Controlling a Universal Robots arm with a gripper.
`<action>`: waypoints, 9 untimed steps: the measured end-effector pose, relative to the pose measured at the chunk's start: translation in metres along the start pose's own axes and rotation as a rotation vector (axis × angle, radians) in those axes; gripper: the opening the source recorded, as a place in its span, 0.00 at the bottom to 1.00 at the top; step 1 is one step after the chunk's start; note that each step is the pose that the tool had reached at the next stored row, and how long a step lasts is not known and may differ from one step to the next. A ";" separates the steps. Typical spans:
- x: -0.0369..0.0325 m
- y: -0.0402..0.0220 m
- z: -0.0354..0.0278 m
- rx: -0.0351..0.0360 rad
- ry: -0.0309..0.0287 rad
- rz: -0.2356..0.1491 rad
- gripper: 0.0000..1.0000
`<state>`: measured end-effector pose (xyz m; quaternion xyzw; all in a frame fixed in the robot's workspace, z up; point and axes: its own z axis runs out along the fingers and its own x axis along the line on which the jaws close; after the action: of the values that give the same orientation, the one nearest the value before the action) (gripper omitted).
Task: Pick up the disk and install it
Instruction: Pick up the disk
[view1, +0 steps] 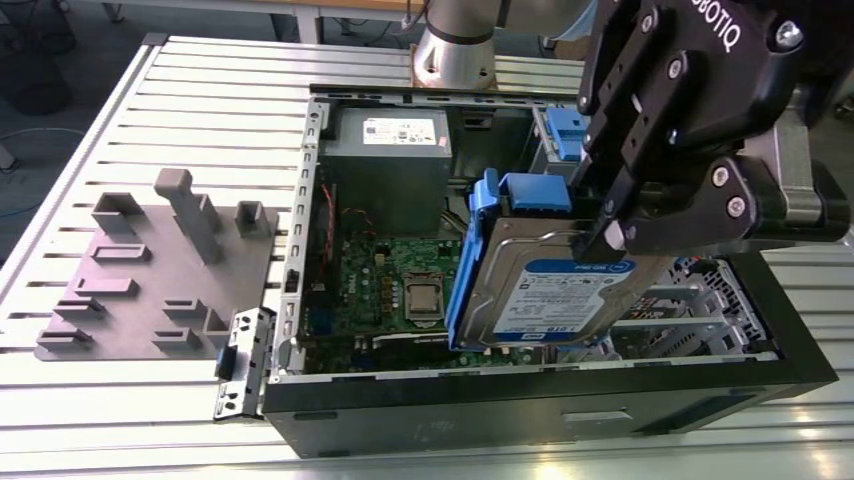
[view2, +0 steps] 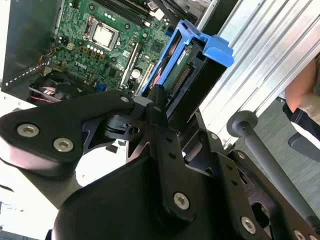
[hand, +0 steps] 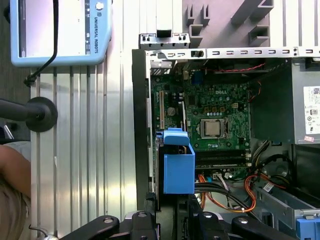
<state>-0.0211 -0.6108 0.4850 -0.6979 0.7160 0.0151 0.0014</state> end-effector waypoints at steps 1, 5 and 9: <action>0.0002 0.0000 0.0000 0.0000 0.0001 0.000 0.35; 0.0027 -0.0001 -0.0001 0.0000 0.0001 0.000 0.35; 0.0035 -0.0001 -0.0001 0.0000 0.0001 0.000 0.35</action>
<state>-0.0210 -0.6142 0.4850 -0.6979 0.7160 0.0150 0.0014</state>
